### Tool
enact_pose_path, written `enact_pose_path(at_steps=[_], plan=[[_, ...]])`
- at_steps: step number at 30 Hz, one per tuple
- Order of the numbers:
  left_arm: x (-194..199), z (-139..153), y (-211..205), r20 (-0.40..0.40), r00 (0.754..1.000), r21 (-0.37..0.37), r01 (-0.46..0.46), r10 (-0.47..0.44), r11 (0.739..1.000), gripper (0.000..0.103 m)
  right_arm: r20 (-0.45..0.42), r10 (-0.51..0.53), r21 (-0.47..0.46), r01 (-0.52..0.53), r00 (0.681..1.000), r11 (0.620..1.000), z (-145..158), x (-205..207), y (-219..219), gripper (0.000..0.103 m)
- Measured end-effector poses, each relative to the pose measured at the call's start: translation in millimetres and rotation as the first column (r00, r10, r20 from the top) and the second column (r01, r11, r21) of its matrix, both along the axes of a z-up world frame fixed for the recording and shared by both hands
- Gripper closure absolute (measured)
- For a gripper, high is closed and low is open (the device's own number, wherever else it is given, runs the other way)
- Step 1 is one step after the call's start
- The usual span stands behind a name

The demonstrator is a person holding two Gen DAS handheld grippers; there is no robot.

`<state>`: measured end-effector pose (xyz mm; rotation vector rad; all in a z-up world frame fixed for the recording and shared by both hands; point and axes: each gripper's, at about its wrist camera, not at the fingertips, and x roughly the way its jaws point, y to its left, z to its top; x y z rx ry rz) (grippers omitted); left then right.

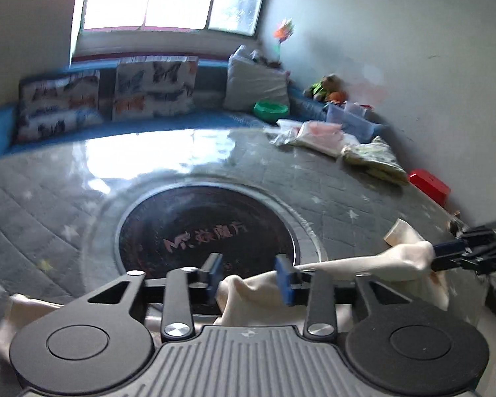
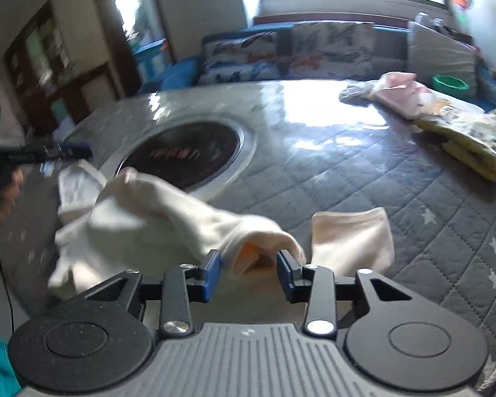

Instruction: Fold clothes

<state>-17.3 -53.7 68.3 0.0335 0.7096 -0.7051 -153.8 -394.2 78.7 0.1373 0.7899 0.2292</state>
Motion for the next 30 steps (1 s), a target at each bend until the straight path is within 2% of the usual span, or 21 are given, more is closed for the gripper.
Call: enact_pose_path(at_steps=[4,7,10,12,14,15,16,18,22,25,28,30], plan=[[26,-19,-18,-0.085,0.996,0.04,-0.031,0.034,0.999,0.052,0.026,-0.06,0.089,0.058,0.998,0.994,3,10,-15,0.06],[38,-31,-26,-0.143,0.989,0.06,-0.038,0.047,0.997,0.052,0.006,-0.109,0.142,0.107,0.994,0.984,-2,22,-25,0.059],[39,-39,-34,-0.158,0.987,0.079,-0.014,0.026,0.997,0.054,-0.023,-0.155,0.19,0.157,0.988,0.969,-7,35,-33,0.059],[35,-41,-38,-0.154,0.988,0.091,0.013,0.001,0.996,0.062,-0.049,-0.178,0.217,0.184,0.983,0.959,-13,43,-37,0.059],[31,-41,-41,-0.152,0.988,0.098,0.037,-0.022,0.994,0.085,-0.084,-0.177,0.231,0.192,0.981,0.954,-21,51,-38,0.061],[29,-41,-42,-0.146,0.989,0.1,0.048,-0.033,0.994,0.088,-0.096,-0.17,0.233,0.188,0.981,0.954,-24,53,-36,0.064],[26,-39,-41,-0.137,0.99,0.092,0.054,-0.042,0.994,0.091,-0.104,-0.157,0.229,0.178,0.982,0.957,-26,55,-33,0.072],[21,-33,-38,-0.117,0.992,0.067,0.064,-0.056,0.996,0.093,-0.101,-0.134,0.218,0.153,0.986,0.964,-25,56,-26,0.09],[7,-18,-26,-0.078,0.993,-0.017,0.089,-0.09,0.996,0.094,-0.036,-0.119,0.211,0.124,0.992,0.97,-15,50,-18,0.092],[-12,-2,-12,-0.033,0.989,-0.082,0.142,-0.145,0.986,0.094,0.027,-0.104,0.221,0.096,0.994,0.971,-3,41,-16,0.092],[-45,7,0,0.028,0.969,-0.078,0.245,-0.244,0.966,0.094,0.091,-0.036,0.228,0.014,0.995,0.974,7,26,-14,0.092],[-66,4,6,0.048,0.947,-0.038,0.318,-0.316,0.947,0.094,0.091,0.026,0.215,-0.045,0.996,0.976,6,15,-11,0.092]])
